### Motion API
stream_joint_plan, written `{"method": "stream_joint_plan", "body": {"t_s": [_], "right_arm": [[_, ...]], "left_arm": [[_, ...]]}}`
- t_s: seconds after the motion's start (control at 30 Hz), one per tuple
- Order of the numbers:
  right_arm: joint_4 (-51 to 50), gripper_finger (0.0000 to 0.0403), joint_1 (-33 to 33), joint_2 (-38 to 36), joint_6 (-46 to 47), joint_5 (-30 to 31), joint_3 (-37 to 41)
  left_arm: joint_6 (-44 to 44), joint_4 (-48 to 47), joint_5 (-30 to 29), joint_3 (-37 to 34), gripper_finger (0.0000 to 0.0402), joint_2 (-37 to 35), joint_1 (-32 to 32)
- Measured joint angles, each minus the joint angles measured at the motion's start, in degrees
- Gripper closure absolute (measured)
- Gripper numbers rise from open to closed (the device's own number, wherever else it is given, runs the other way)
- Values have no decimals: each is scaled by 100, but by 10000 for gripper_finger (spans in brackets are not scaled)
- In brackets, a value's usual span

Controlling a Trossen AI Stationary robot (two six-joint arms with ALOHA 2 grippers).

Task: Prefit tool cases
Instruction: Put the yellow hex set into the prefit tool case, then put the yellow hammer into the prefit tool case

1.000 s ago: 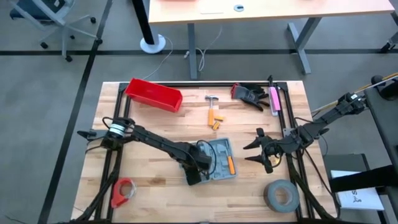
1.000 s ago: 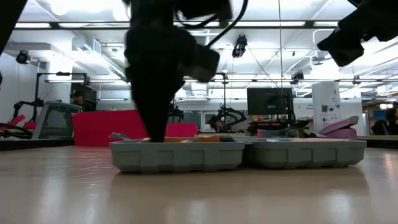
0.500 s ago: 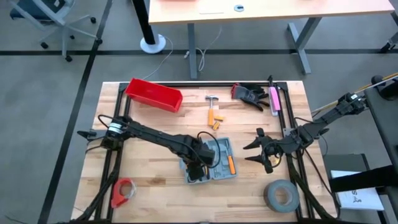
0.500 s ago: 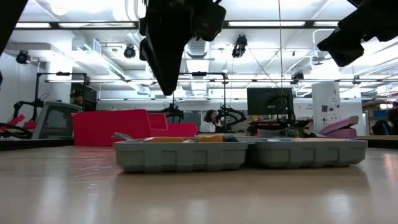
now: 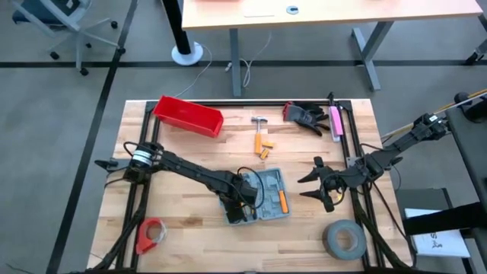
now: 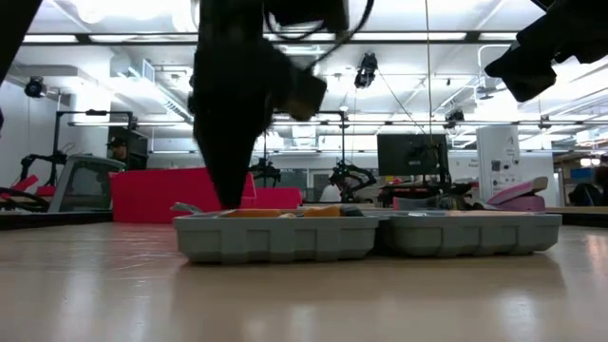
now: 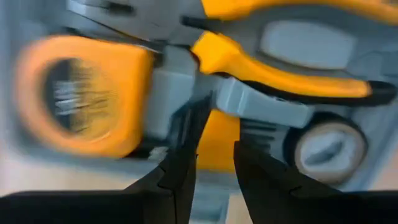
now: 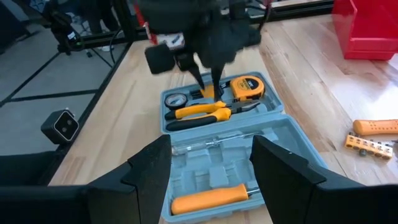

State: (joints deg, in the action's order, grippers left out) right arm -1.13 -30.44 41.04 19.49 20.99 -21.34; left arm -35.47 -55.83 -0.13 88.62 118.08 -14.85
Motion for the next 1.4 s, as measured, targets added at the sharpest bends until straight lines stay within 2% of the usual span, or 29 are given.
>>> {"method": "stream_joint_plan", "body": {"t_s": [0.1, 0.27, 0.4, 0.6, 0.8, 1.2, 1.4], "right_arm": [[-1, 204, -7, 0, 0, 0, 0], [5, 204, -7, 0, 0, 0, 0], [6, 204, -7, 0, 1, 0, 0], [6, 204, -7, 0, 2, 0, 0], [-9, 204, -7, 0, 0, 0, 0], [-50, 204, -7, 0, -4, 2, 0], [-48, 204, -7, 2, -20, 7, 0]], "left_arm": [[-96, 702, 244, -587, 287, 1, 2], [-303, 830, 516, -876, 287, -42, 9], [-236, 522, 325, -506, 287, -75, 0], [44, -248, -350, 489, 287, -15, 16], [12, -619, -493, 1065, 287, -10, 13], [-220, -691, -459, 1139, 288, 83, 26], [-654, -644, -838, 1132, 288, 154, 165]]}}
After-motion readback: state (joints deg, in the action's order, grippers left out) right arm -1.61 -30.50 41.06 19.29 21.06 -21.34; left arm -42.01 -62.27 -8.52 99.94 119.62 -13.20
